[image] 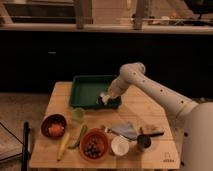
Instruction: Place brush in tray
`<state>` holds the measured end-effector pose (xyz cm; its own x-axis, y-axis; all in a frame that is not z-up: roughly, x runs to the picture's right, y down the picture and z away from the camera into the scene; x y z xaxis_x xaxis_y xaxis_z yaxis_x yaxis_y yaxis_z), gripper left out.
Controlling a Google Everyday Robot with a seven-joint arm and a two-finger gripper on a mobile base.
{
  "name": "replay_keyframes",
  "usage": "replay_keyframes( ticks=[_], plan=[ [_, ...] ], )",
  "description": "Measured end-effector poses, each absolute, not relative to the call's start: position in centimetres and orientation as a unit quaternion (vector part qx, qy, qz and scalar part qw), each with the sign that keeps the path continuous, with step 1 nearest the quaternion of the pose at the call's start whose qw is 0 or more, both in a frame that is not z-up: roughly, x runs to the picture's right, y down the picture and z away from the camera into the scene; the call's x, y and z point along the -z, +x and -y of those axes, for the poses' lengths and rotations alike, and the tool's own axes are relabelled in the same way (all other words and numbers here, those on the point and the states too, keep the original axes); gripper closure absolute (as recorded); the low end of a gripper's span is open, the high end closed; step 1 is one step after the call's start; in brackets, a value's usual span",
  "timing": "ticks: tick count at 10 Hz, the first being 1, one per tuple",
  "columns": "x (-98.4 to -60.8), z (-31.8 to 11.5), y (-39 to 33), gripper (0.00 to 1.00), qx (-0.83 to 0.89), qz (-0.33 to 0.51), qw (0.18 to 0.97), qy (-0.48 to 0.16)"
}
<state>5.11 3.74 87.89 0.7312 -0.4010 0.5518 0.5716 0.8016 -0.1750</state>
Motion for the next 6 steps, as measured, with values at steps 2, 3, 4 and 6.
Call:
replay_keyframes(
  ticks=[2,3,4,6],
  plan=[
    [-87.7,-2.7,3.0,1.00,0.281,0.256,0.912,-0.156],
    [-87.7,-2.3,2.4,1.00,0.287,0.256,0.911,-0.150],
    [-87.6,-1.7,1.5,1.00,0.294,0.256,0.910,-0.143],
    [-87.4,-0.6,-0.8,1.00,0.302,0.253,0.910,-0.131]
  ],
)
